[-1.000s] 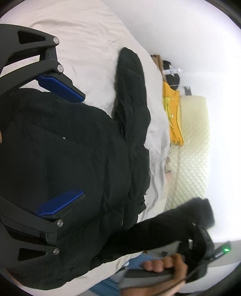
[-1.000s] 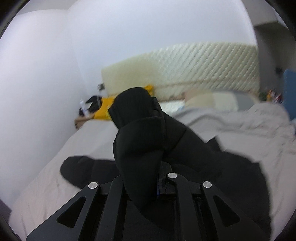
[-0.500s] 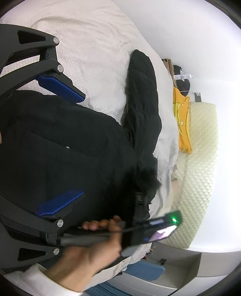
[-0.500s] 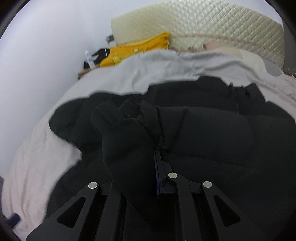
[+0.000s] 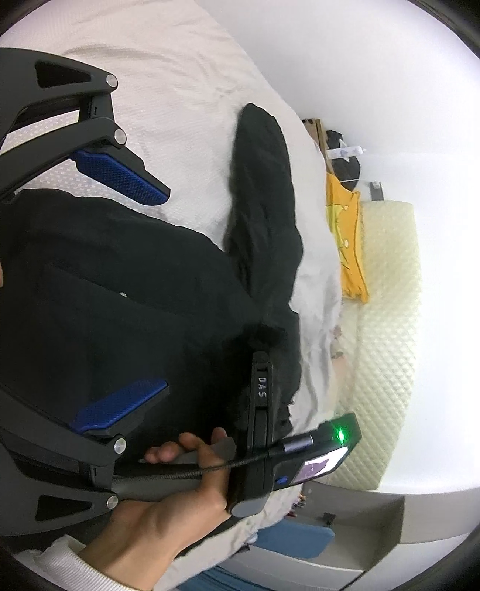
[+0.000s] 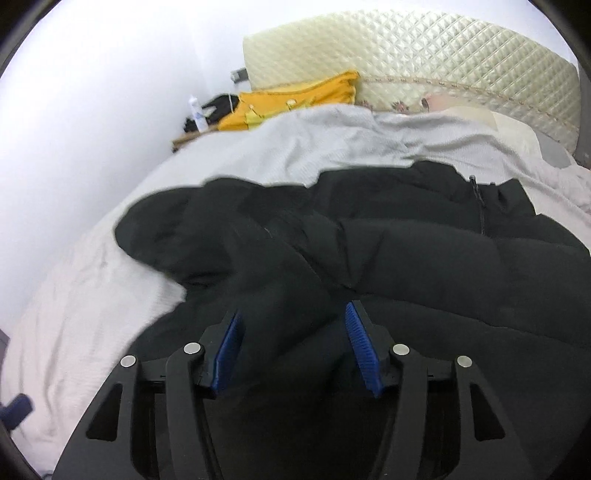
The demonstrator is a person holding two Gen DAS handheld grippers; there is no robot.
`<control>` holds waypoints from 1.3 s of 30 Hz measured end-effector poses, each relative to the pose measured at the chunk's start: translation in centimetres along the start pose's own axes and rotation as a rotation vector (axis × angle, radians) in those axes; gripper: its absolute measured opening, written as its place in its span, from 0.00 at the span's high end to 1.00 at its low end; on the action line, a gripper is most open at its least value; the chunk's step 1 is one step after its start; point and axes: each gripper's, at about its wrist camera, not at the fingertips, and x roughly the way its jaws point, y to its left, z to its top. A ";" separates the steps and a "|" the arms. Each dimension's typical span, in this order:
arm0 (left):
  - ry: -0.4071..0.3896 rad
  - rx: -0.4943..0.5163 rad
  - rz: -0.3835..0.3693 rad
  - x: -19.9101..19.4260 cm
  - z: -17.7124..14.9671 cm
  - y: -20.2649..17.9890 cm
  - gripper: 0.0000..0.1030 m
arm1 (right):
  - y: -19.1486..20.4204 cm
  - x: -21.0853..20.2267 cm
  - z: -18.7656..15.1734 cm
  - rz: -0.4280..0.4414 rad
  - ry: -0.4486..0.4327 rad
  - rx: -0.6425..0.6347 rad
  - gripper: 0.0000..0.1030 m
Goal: Fold large clothes
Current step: 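Open the right tool, release the sleeve on the jacket, and withdraw, then move the left tool to the other sleeve cuff and grasp it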
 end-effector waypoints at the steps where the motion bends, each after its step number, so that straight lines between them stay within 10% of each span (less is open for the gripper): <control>1: 0.004 0.001 -0.008 -0.2 0.3 0.1 0.08 | 0.2 -1.0 0.3 0.002 -0.015 -0.002 0.48; 18: -0.152 0.046 -0.103 -11.7 6.1 -3.7 0.08 | 0.0 -23.9 3.1 -0.133 -0.308 -0.020 0.48; 39: -0.165 0.093 -0.194 -16.9 3.0 -8.3 0.08 | -3.2 -38.1 -11.2 -0.333 -0.468 0.086 0.48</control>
